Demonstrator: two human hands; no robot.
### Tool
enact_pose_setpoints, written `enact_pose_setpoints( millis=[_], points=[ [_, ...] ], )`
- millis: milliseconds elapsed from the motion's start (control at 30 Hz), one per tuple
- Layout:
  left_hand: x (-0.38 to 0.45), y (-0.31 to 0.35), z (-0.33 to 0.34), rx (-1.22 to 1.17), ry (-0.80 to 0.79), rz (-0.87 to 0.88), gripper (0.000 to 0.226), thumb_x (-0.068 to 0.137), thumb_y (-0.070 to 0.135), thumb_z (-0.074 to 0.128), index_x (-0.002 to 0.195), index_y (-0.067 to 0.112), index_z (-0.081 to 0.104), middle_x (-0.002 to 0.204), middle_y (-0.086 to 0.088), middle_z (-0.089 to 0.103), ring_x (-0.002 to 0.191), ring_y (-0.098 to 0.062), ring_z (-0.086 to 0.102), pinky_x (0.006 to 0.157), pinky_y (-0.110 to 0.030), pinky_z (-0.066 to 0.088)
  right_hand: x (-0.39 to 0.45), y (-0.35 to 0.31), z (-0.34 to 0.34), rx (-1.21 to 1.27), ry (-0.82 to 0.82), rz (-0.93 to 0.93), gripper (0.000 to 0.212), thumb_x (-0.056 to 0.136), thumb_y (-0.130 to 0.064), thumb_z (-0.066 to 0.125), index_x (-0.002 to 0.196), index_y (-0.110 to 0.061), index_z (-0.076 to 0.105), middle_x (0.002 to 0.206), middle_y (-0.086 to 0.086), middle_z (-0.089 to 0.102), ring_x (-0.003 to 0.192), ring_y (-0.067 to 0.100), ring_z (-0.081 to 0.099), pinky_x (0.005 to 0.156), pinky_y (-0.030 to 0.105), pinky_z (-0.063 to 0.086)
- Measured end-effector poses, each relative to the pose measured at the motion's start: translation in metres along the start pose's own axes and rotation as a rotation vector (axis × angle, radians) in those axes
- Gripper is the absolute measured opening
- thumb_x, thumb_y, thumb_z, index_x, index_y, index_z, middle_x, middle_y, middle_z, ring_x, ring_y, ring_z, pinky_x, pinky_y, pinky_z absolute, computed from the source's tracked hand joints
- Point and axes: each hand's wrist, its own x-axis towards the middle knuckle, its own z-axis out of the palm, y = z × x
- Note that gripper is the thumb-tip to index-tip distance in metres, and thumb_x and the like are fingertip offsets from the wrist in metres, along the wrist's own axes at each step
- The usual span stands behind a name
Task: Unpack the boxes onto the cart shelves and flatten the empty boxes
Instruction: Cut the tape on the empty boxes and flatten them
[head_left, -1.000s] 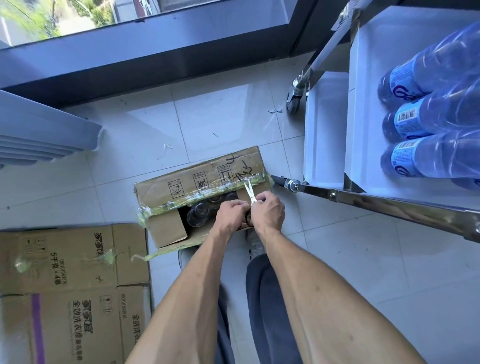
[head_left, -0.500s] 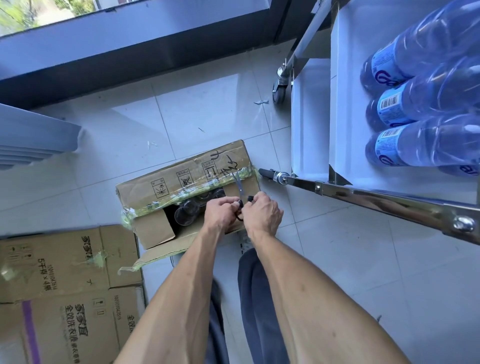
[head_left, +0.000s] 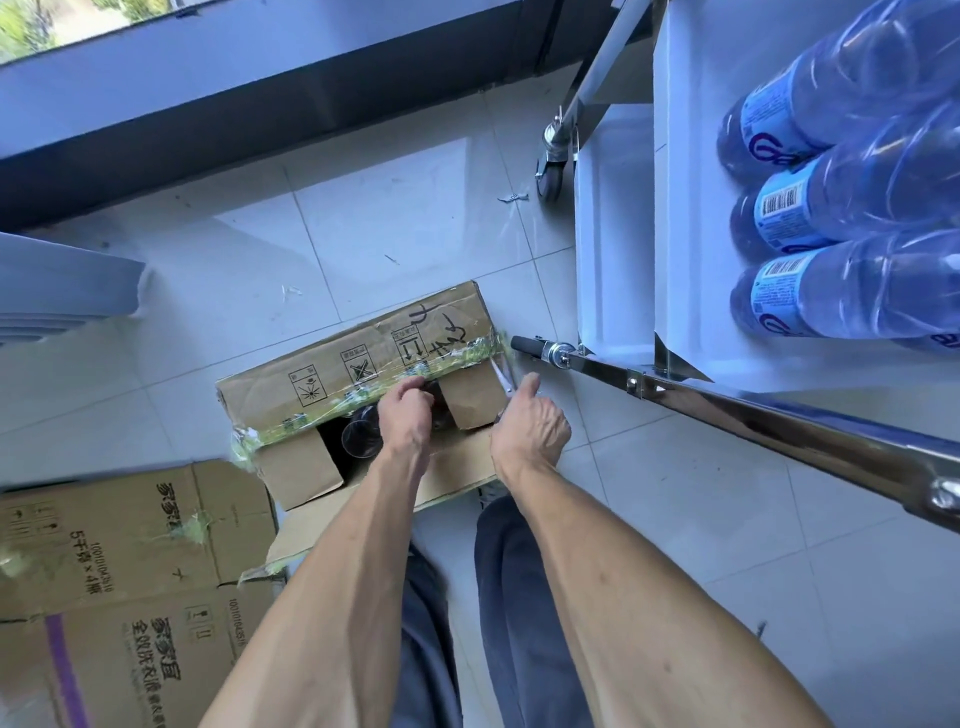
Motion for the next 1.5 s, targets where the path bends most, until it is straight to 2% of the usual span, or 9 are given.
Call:
enact_pose_setpoints(
  millis=[100,300,467,700,833,933,1033,1133,1500],
  points=[
    [-0.006,-0.001,-0.007,0.316,0.082,0.227,0.049,0.076,0.015,0.045,0.119,0.013,0.068,0.115,-0.006,0.068,0.108,-0.025,0.060,0.095,-0.030,0.045,0.003,0.004,0.001,-0.019,0.003,0.081,0.022,0.100,-0.013,0.045,0.121,-0.014,0.039,0.104,0.012,0.061,0.090,0.026,0.062,0.070,0.035,0.042],
    [-0.018,-0.019,-0.013,0.491,0.105,0.397,0.079,0.064,0.024,0.035,0.139,0.002,0.050,0.141,-0.017,0.051,0.134,-0.030,0.041,0.112,-0.042,0.032,0.007,-0.006,-0.003,-0.090,0.074,-0.008,0.033,0.096,-0.005,0.047,0.126,-0.017,0.040,0.111,0.012,0.053,0.101,0.026,0.052,0.081,0.037,0.039],
    [-0.017,-0.024,-0.014,0.525,0.076,0.401,0.074,0.074,0.018,0.045,0.147,0.008,0.043,0.155,-0.016,0.036,0.145,-0.026,0.028,0.119,-0.040,0.024,0.019,-0.025,-0.007,-0.089,0.142,-0.083,0.036,0.094,0.001,0.044,0.125,-0.017,0.042,0.111,0.014,0.054,0.100,0.027,0.053,0.083,0.040,0.043],
    [-0.009,-0.023,-0.015,0.564,0.105,0.414,0.072,0.079,0.011,0.052,0.150,0.013,0.039,0.158,-0.012,0.032,0.146,-0.025,0.024,0.117,-0.037,0.021,0.026,-0.030,-0.008,-0.059,0.109,-0.069,0.034,0.098,0.001,0.036,0.127,-0.014,0.044,0.094,0.012,0.063,0.085,0.026,0.063,0.064,0.034,0.039],
    [-0.008,-0.020,-0.017,0.662,0.171,0.480,0.070,0.078,0.008,0.050,0.146,0.016,0.043,0.151,-0.008,0.040,0.138,-0.024,0.033,0.108,-0.037,0.035,0.014,-0.026,-0.006,-0.017,0.128,-0.070,0.032,0.096,-0.002,0.042,0.126,-0.013,0.043,0.087,0.007,0.057,0.077,0.024,0.055,0.077,0.036,0.042],
    [-0.006,-0.018,-0.031,0.789,0.224,0.596,0.064,0.075,0.005,0.051,0.138,0.017,0.051,0.138,-0.005,0.053,0.126,-0.024,0.045,0.096,-0.037,0.044,-0.004,-0.025,-0.002,-0.028,0.082,-0.081,0.036,0.092,-0.015,0.056,0.125,-0.017,0.044,0.101,0.008,0.057,0.093,0.024,0.054,0.087,0.038,0.037],
    [-0.007,-0.013,-0.049,0.798,0.183,0.534,0.048,0.075,0.004,0.050,0.117,0.020,0.066,0.102,-0.007,0.069,0.098,-0.027,0.062,0.080,-0.033,0.050,-0.020,-0.030,0.003,-0.100,-0.048,-0.145,0.043,0.084,-0.033,0.066,0.120,-0.020,0.047,0.108,0.008,0.058,0.105,0.025,0.054,0.090,0.039,0.034],
    [0.001,-0.010,-0.081,0.706,0.304,0.305,0.029,0.076,0.005,0.048,0.094,0.017,0.067,0.060,-0.002,0.054,0.060,-0.023,0.051,0.054,-0.022,0.036,-0.036,-0.045,0.013,-0.123,-0.153,-0.322,0.032,0.080,-0.032,0.063,0.107,-0.021,0.051,0.100,0.008,0.065,0.100,0.028,0.061,0.093,0.039,0.037],
    [0.062,-0.031,-0.214,0.544,0.396,0.180,0.044,0.084,0.004,0.049,0.125,0.016,0.059,0.117,-0.014,0.066,0.104,-0.032,0.063,0.087,-0.036,0.048,-0.133,-0.138,0.089,0.129,-0.508,-0.406,0.032,0.075,-0.034,0.069,0.103,-0.030,0.055,0.104,0.007,0.063,0.098,0.031,0.059,0.082,0.034,0.051]
  ],
)
